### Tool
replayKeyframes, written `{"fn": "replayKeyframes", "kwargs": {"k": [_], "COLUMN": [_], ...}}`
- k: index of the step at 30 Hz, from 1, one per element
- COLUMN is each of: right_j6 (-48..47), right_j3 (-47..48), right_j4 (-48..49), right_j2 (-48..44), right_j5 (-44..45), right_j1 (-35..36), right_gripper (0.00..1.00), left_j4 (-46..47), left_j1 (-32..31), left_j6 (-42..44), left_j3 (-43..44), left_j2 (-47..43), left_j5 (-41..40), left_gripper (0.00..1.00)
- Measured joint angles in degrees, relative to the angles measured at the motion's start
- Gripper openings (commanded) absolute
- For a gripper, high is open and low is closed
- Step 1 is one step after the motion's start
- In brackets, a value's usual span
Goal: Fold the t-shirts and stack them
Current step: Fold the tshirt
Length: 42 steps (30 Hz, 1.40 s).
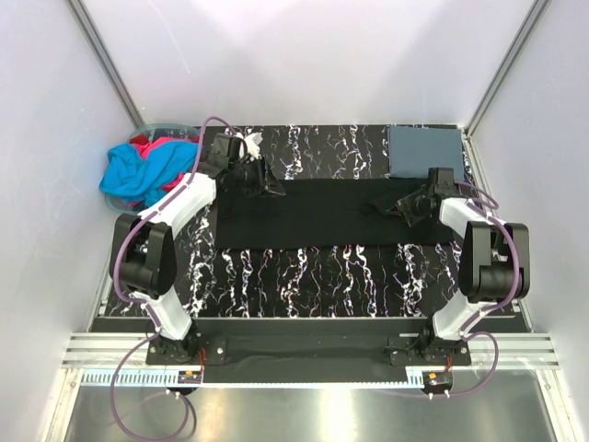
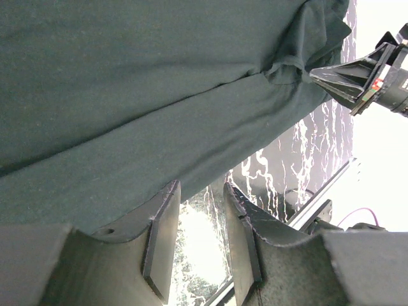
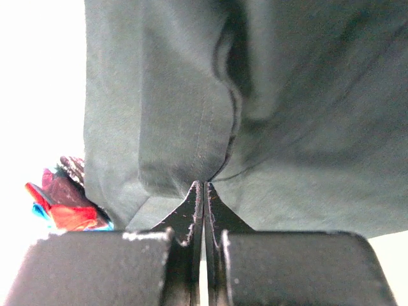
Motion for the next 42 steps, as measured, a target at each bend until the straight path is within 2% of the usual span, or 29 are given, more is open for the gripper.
{"fn": "replayKeyframes", "kwargs": {"k": [10,19,22,23,27,31,33,36,39,42], "right_j6": [2.8,2.8,0.5,-0.7,-6.6,-11.8,-13.7,-15.6,-17.0,-18.4], "right_j3": [-2.6,-5.2,-3.5,-2.0,4.8,11.3,13.4,15.0,17.2,19.5], "right_j4": [1.0,0.8,-1.2,-2.6,-8.3,-12.7,-13.1,-13.8,-14.6,-14.9], "right_j2": [-7.5,-8.2,-7.3,-6.7,-6.0,-7.7,-8.0,-6.9,-2.0,5.0], "right_j5": [2.0,7.0,7.3,7.5,9.7,11.0,10.9,11.0,11.0,10.6], "right_j1": [4.9,10.1,10.5,10.5,10.5,8.5,5.5,-0.2,-4.7,-6.1], "right_gripper": [0.00,0.02,0.21,0.35,0.51,0.47,0.40,0.36,0.33,0.32], "left_j4": [0.0,0.1,0.2,0.2,0.4,0.6,0.7,1.1,2.4,3.8], "left_j1": [0.0,0.0,0.0,0.0,-0.2,-1.0,-1.5,-2.0,-2.1,-1.9], "left_j6": [-0.2,-0.2,-0.1,-0.1,0.3,0.5,0.3,-0.4,-1.9,-3.8], "left_j3": [-0.2,-0.6,-0.6,-0.6,-0.6,-0.6,-0.4,0.5,2.4,3.2], "left_j2": [0.0,0.0,0.0,0.0,0.0,0.0,0.0,0.8,3.7,7.5], "left_j5": [0.0,0.0,0.0,0.1,0.9,1.1,1.1,1.2,1.4,1.5], "left_gripper": [0.40,0.41,0.42,0.42,0.43,0.44,0.44,0.44,0.44,0.44]}}
